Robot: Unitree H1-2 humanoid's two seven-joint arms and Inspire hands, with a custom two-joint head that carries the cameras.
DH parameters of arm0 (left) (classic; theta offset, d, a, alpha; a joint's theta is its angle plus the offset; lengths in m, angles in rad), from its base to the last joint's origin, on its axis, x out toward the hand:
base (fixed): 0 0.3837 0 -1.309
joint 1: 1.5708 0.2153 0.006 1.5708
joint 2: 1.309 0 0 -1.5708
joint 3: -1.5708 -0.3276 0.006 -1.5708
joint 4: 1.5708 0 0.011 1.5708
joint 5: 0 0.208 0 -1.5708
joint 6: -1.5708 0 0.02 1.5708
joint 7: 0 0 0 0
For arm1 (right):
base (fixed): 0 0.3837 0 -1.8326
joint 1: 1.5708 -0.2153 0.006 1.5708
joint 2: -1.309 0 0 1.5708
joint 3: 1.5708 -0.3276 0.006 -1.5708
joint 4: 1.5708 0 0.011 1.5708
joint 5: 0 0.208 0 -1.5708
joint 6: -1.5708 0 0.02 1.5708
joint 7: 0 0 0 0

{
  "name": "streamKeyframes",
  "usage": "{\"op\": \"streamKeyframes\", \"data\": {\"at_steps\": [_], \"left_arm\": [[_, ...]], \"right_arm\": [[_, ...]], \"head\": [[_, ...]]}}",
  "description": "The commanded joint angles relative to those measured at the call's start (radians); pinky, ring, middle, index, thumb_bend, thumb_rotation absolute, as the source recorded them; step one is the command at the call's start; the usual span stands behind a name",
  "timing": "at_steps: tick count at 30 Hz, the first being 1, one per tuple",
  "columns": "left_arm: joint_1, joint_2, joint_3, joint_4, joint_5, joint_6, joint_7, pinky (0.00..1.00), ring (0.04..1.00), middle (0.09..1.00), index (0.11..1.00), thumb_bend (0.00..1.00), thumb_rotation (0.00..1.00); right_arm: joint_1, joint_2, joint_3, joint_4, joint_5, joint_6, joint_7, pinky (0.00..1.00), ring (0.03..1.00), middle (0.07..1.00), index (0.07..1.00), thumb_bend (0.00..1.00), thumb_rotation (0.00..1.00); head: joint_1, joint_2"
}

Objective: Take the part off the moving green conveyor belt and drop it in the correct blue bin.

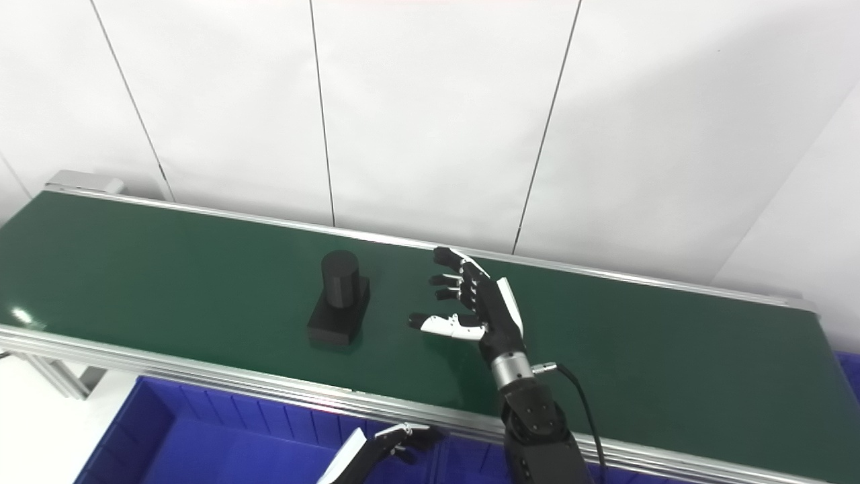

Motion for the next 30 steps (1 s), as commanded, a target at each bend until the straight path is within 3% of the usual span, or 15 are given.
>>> {"op": "streamKeyframes", "data": {"at_steps": [1,9,16,30], "left_arm": [[-0.007,-0.011,-0.002,-0.032,0.018,-0.038,0.025,0.64,0.735,0.771,0.745,0.89,0.13],[-0.008,-0.012,-0.014,-0.031,0.029,-0.038,0.049,0.63,0.725,0.766,0.739,0.89,0.14],[-0.007,-0.013,-0.019,-0.034,0.02,-0.038,0.045,0.64,0.732,0.77,0.742,0.89,0.14],[-0.005,-0.015,-0.036,-0.041,0.022,-0.038,0.06,0.64,0.733,0.773,0.742,0.89,0.14]], "right_arm": [[-0.059,0.005,0.01,0.004,-0.017,-0.043,-0.027,0.65,0.727,0.839,0.823,0.99,0.21],[-0.09,-0.004,0.033,0.061,-0.05,-0.043,-0.082,0.67,0.745,0.859,0.831,0.99,0.22],[-0.122,-0.009,0.024,0.125,-0.041,-0.043,-0.091,0.63,0.716,0.848,0.832,0.97,0.16],[-0.187,-0.021,0.023,0.24,-0.048,-0.043,-0.122,0.66,0.716,0.842,0.822,1.0,0.19]], "head": [[0.001,0.001],[0.004,-0.001],[0.005,-0.004],[0.001,-0.006]]}}
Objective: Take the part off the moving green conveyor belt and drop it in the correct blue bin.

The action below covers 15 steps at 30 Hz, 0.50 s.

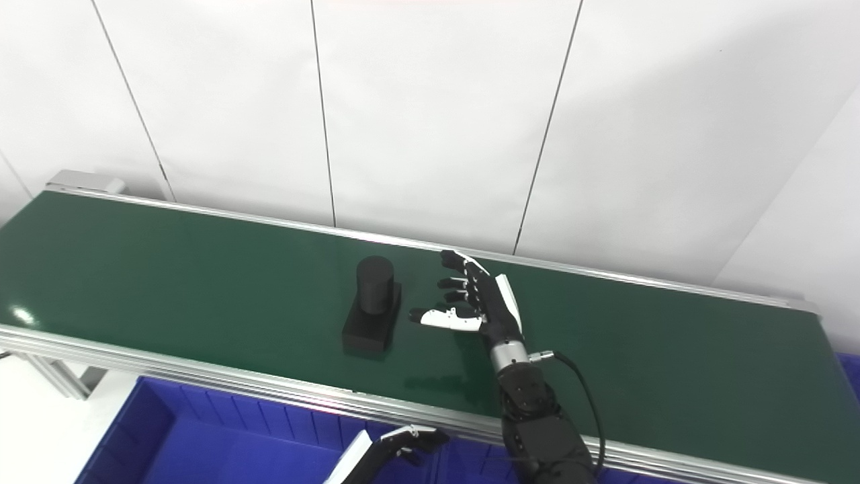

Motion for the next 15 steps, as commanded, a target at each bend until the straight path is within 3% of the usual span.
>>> {"op": "streamKeyframes", "data": {"at_steps": [1,15], "left_arm": [[-0.006,-0.013,-0.005,-0.026,0.005,-0.038,0.022,0.63,0.732,0.773,0.742,0.89,0.14],[-0.009,-0.014,-0.002,-0.031,0.001,-0.038,0.013,0.64,0.735,0.774,0.741,0.88,0.12]], "right_arm": [[-0.06,-0.002,-0.002,0.0,0.002,-0.043,-0.014,0.66,0.715,0.84,0.823,1.0,0.19],[-0.092,-0.003,0.001,0.035,0.004,-0.043,-0.01,0.65,0.703,0.831,0.81,1.0,0.2]], "head": [[0.001,0.0],[-0.004,0.003]]}}
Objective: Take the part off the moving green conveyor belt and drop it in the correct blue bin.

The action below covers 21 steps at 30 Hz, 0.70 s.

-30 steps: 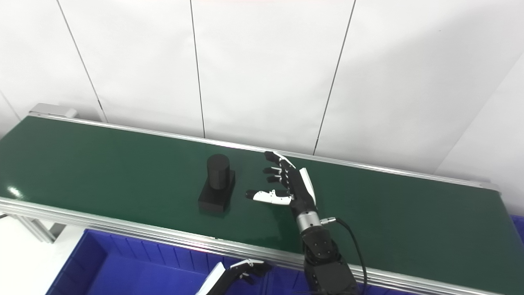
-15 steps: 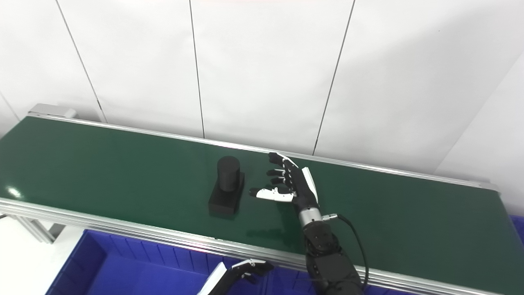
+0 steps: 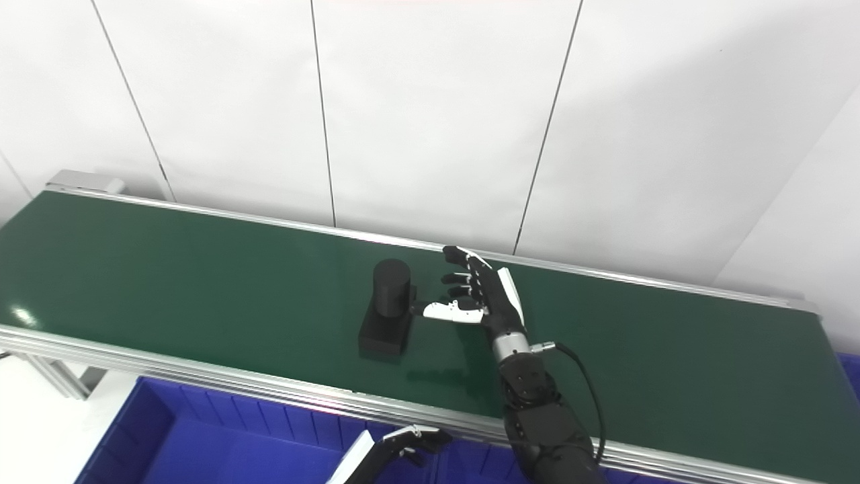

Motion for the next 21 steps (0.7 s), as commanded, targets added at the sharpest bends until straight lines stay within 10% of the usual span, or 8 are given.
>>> {"op": "streamKeyframes", "data": {"at_steps": [1,21], "left_arm": [[-0.011,-0.013,0.001,-0.02,0.004,-0.038,0.012,0.63,0.735,0.774,0.741,0.88,0.12],[-0.013,-0.012,-0.002,-0.023,0.012,-0.038,0.021,0.63,0.732,0.772,0.743,0.88,0.14]], "right_arm": [[-0.044,0.003,0.001,-0.026,0.007,-0.043,0.003,0.65,0.702,0.831,0.808,1.0,0.19],[-0.004,0.01,0.081,-0.077,-0.065,-0.043,-0.064,0.66,0.737,0.822,0.793,0.97,0.16]], "head": [[0.0,0.001],[0.0,0.013]]}}
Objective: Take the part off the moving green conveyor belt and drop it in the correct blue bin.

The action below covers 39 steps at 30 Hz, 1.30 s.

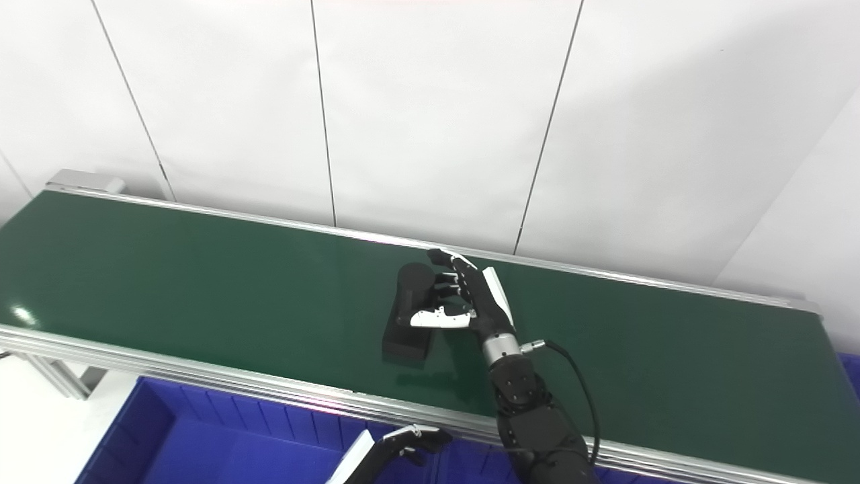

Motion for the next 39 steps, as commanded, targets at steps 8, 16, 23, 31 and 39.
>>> {"op": "streamKeyframes", "data": {"at_steps": [8,16,23,31,39], "left_arm": [[-0.008,-0.01,0.003,-0.03,0.005,-0.038,0.01,0.64,0.734,0.775,0.746,0.88,0.15],[-0.004,-0.004,0.007,-0.037,0.003,-0.038,0.006,0.64,0.736,0.775,0.745,0.88,0.14],[-0.004,-0.002,0.008,-0.036,0.0,-0.038,-0.001,0.64,0.737,0.775,0.745,0.88,0.14],[-0.003,0.0,0.011,-0.039,0.0,-0.038,-0.002,0.64,0.737,0.772,0.742,0.88,0.13],[-0.002,0.0,0.011,-0.042,-0.003,-0.038,-0.007,0.64,0.735,0.771,0.742,0.88,0.13]], "right_arm": [[-0.019,0.009,0.011,-0.028,-0.02,-0.043,-0.062,0.61,0.682,0.778,0.757,0.94,0.11],[-0.027,0.025,-0.006,0.004,-0.043,-0.042,-0.182,0.33,0.421,0.503,0.514,0.53,0.0],[-0.022,0.011,0.014,-0.017,-0.058,-0.042,-0.185,0.3,0.401,0.5,0.513,0.52,0.0],[-0.008,0.002,0.019,-0.053,-0.05,-0.043,-0.175,0.3,0.405,0.503,0.509,0.52,0.0],[0.023,-0.013,0.017,-0.142,-0.041,-0.043,-0.171,0.37,0.439,0.489,0.494,0.52,0.0]], "head": [[-0.001,0.004],[-0.009,0.006],[-0.011,0.005],[-0.015,0.007],[-0.025,0.013]]}}
